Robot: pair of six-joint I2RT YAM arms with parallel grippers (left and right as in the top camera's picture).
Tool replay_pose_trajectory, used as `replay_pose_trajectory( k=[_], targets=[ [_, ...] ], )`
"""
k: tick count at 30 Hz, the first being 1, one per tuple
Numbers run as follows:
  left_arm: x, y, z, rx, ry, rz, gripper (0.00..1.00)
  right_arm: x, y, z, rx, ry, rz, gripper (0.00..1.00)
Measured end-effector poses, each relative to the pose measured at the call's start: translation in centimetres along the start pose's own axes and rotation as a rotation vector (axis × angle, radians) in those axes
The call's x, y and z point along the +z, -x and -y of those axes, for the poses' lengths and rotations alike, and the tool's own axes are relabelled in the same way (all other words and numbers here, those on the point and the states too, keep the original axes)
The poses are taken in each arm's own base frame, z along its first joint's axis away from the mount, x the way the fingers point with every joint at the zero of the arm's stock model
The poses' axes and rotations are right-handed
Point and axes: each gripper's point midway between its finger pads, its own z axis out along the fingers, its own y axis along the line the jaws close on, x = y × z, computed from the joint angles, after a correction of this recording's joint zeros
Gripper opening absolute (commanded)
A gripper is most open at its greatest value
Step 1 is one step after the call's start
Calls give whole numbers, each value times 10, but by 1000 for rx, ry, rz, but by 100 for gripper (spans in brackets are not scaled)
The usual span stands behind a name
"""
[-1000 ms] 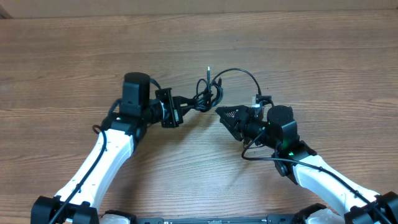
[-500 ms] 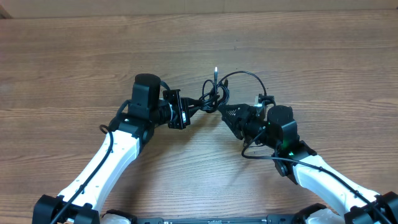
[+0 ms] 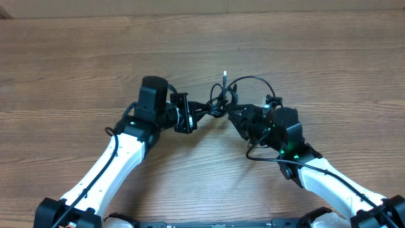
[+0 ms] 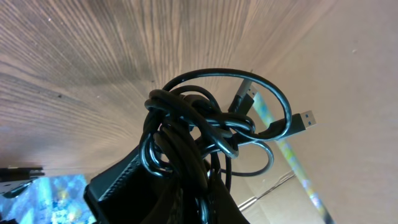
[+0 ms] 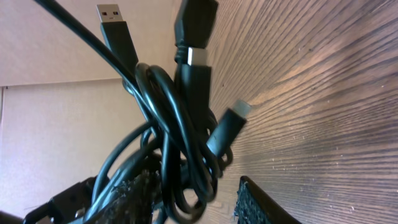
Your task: Untangle cables
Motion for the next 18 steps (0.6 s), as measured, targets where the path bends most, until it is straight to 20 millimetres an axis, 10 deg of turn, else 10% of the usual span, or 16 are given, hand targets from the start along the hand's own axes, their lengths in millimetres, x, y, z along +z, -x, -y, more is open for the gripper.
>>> replay_pose_trajectory(
  k=[9, 18],
  targets=[
    [4, -6, -4, 13, 12, -9, 4, 0, 0, 5, 8, -19, 2, 6],
    [4, -7, -6, 14, 18, -10, 4, 0, -2, 10, 20, -39, -5, 4]
  ],
)
